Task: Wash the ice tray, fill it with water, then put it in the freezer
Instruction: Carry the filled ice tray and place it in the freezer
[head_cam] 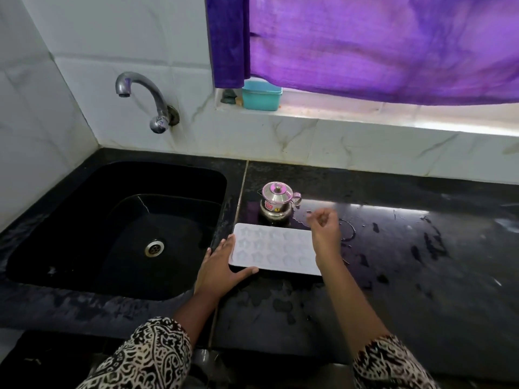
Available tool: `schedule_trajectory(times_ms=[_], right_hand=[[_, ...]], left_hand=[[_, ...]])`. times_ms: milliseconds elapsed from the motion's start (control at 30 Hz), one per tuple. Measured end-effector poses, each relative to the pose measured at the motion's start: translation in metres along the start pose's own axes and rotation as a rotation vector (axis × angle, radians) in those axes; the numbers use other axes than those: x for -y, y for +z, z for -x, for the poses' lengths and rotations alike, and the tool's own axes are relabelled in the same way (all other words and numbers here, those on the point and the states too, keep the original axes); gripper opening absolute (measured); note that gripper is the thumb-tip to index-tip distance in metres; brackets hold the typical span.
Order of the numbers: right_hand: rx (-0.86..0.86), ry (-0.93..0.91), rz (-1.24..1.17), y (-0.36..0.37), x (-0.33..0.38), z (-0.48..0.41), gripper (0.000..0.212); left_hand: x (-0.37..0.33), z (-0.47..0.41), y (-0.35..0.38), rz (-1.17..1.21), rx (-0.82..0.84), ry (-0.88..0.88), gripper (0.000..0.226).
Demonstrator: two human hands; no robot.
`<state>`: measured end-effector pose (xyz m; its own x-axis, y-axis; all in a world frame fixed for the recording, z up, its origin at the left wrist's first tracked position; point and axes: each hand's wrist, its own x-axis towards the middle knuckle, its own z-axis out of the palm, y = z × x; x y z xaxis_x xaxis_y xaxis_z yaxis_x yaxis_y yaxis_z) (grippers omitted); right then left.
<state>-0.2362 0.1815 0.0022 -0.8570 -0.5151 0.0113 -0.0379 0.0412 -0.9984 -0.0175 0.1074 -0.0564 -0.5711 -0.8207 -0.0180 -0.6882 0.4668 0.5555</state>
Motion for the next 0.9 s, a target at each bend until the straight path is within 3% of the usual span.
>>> schedule_trajectory(times_ms=[100, 233, 333, 667, 900], right_hand=[[0.000, -0.012, 0.064, -0.021, -0.009, 0.024, 0.016], [-0.006, -0.018, 0.219, -0.045, -0.019, 0.038, 0.012], [0.016, 0.013, 0.292, -0.059, -0.024, 0.035, 0.012], [0.127, 0.094, 0.528, -0.081, -0.038, 0.016, 0.031], [0.202, 0.126, 0.530, -0.086, -0.046, -0.004, 0.037]], left_hand=[[-0.002, 0.005, -0.002, 0.042, 0.008, -0.001, 0.120], [-0.009, 0.012, -0.004, 0.192, -0.040, -0.046, 0.081], [-0.014, 0.012, -0.008, 0.361, -0.074, -0.132, 0.065], [-0.022, -0.027, -0.014, 0.505, -0.101, -0.374, 0.050], [-0.017, -0.043, -0.012, 0.563, -0.102, -0.476, 0.043]])
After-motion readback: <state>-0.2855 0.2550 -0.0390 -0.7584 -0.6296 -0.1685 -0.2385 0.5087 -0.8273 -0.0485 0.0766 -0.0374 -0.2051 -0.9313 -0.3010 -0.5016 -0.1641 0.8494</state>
